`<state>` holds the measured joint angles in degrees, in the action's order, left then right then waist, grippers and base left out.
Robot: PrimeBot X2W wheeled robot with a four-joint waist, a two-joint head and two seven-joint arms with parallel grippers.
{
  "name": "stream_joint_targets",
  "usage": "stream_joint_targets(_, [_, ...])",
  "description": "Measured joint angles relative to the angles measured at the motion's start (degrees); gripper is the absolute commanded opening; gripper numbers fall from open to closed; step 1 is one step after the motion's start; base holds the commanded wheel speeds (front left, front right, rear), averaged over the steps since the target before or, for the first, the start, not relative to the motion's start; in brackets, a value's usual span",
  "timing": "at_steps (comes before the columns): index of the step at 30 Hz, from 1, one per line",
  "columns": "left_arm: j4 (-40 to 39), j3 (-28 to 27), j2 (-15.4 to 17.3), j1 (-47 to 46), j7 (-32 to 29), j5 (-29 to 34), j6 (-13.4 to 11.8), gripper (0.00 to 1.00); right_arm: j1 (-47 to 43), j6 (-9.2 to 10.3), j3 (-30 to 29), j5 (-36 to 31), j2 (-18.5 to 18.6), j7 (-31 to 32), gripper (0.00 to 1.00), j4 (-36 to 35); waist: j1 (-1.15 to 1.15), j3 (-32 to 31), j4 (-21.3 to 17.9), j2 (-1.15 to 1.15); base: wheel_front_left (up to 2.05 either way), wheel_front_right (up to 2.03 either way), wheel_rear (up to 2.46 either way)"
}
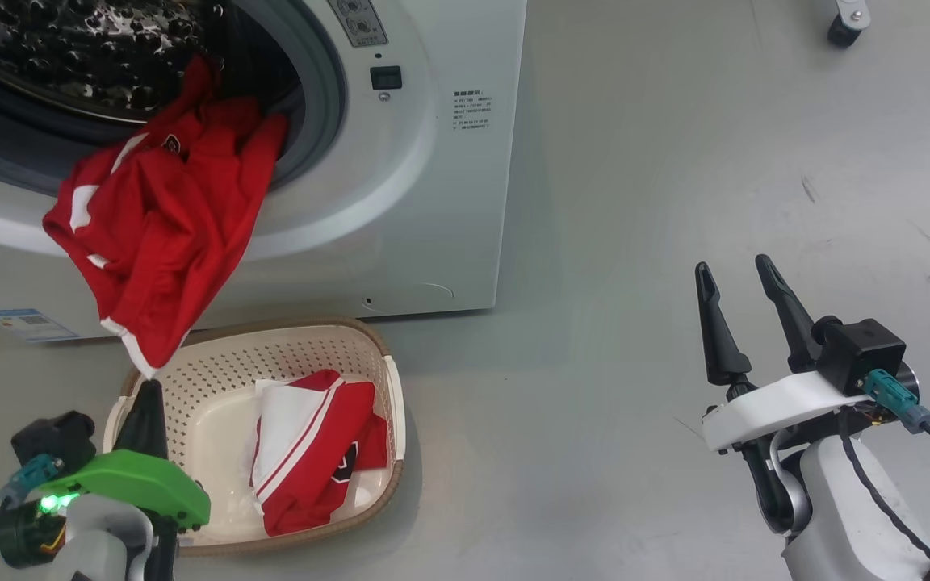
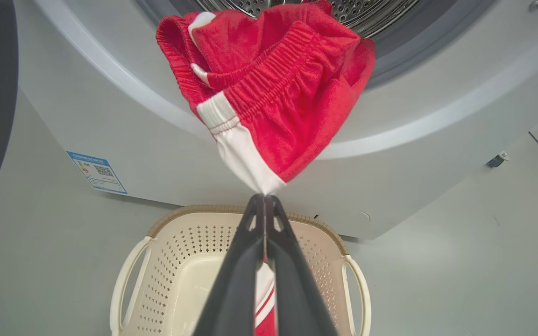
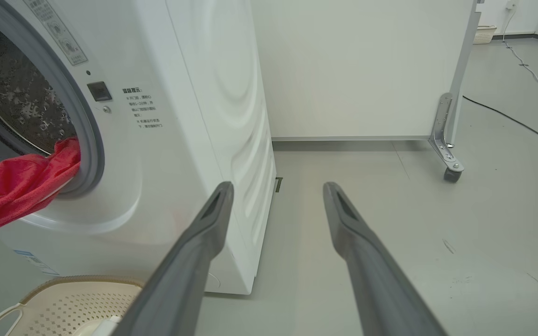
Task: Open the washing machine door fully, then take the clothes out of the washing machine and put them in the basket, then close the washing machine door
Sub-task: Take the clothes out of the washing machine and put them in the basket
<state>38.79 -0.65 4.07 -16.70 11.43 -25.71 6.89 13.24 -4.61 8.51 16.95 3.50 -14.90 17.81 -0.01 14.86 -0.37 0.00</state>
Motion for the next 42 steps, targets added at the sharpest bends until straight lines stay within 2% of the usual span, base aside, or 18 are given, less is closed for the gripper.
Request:
stream_joint_targets(8, [1.19,0.73,-1.14,4.44,0.83,-1.21,0.02,0.0,-1.15,-0.04,0.03,-0.23,-0.05,0.0,1.0,0.08,0.0,-2.05,0.09,0.0,0.0,0.0,0.0])
stream_joint_targets(20, [3.33,3.6,-1.21,8.91,1.24,-1.98,0.03,0.0,-2.07,-0.38,0.03,-0.41,-0.19,0.0,1.0,-0.14,0.0,-2.99,0.18,0.0,0.0,0.0,0.0])
stream_joint_targets(32, [3.59,7.5,-1.25,8.11,1.25,-2.02,0.04,0.0,-2.01,-0.64,0.44,-0.59,-0.23,0.0,1.0,-1.41,0.0,0.51,-0.15,0.0,0.0,0.0,0.0])
stream_joint_targets(42, [3.38,7.78,-1.13,0.62,1.76,-2.03,0.04,0.0,-1.83,-0.63,0.21,-1.53,-0.24,0.0,1.0,-3.1,0.0,6.04,-0.84,0.0,0.0,0.0,0.0])
